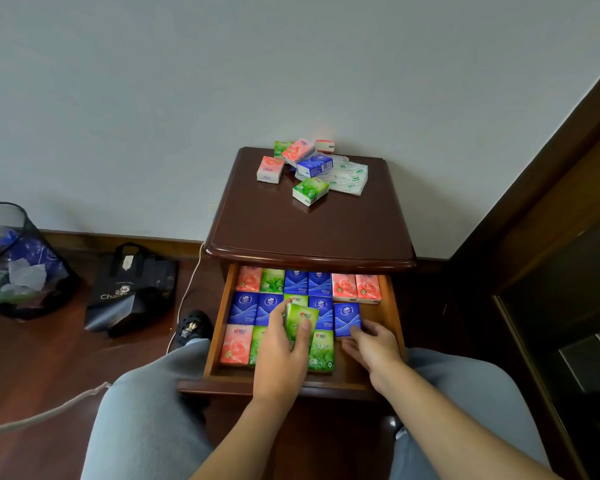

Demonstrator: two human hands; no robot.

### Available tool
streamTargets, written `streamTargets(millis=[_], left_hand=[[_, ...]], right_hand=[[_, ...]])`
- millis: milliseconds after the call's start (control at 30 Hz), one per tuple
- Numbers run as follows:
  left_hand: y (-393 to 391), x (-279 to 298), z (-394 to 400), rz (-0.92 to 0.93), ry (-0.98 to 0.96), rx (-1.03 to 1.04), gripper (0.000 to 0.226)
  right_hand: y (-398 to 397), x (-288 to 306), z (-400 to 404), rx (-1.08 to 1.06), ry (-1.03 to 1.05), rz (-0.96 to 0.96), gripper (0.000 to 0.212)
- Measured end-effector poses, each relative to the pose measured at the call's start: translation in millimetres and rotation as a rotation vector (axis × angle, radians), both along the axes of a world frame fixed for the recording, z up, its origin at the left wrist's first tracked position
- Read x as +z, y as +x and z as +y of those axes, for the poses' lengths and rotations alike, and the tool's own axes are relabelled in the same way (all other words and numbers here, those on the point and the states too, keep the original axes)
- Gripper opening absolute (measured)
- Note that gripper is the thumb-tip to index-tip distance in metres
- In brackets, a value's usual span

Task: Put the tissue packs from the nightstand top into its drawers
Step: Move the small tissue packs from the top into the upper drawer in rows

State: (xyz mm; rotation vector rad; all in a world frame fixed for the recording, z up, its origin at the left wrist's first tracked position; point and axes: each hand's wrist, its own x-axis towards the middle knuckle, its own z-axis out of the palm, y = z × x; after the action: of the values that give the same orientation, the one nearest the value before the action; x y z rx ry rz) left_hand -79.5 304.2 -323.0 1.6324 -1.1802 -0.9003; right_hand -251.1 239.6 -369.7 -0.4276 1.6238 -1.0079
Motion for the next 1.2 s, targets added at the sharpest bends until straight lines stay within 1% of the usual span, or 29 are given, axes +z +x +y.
streamTargets(millis=[133,267,433,633,700,767,833,867,933,1000,1067,1133,1200], left_hand=[[0,0,0,-0.042,-0.003,-0.014,0.056],[0,-4,0,-0.042,0.006,-0.033,0.056],[-4,-3,0,-0.117,0.017,-0.034,0.051],[-4,-1,-3,-0.052,0.054,-0.052,0.043],[-3,-2,-2,-0.054,0.027,-0.041,0.04],[-1,-4,-2,-0.047,0.008,-0.038,0.038],[1,-6,-3,-0.018,0.031,-0.042,0.034],[1,-6,-5,0.012,0.05,-0.043,0.031],[-1,-5,-9,0.115,0.094,-0.048,0.023],[-4,-3,-15,0.206,0.136,-0.045,0.019],[-10,-3,-21,0.238,0.165,-0.05,0.022],[-19,-1,-26,0.238,0.164,-0.073,0.032],[-28,3,-29,0.199,0.173,-0.1,0.043]], right_hand=[[1,-1,0,-0.018,-0.051,-0.027,0.038],[1,0,1,-0.036,-0.079,-0.019,0.033],[-1,1,2,-0.022,-0.084,-0.008,0.032],[-1,8,5,0.013,-0.058,0.038,0.039],[-1,12,8,0.043,-0.08,0.132,0.043],[-2,20,13,0.132,-0.178,0.336,0.043],[-6,29,19,0.3,-0.358,0.535,0.051],[-8,33,22,0.403,-0.463,0.593,0.06],[-11,43,29,0.648,-0.648,0.635,0.076],[-12,54,33,0.911,-0.767,0.74,0.089],[-15,63,32,1.086,-0.831,0.892,0.096],[-17,70,29,1.14,-0.853,0.986,0.092],[-21,74,25,1.11,-0.855,1.016,0.085]])
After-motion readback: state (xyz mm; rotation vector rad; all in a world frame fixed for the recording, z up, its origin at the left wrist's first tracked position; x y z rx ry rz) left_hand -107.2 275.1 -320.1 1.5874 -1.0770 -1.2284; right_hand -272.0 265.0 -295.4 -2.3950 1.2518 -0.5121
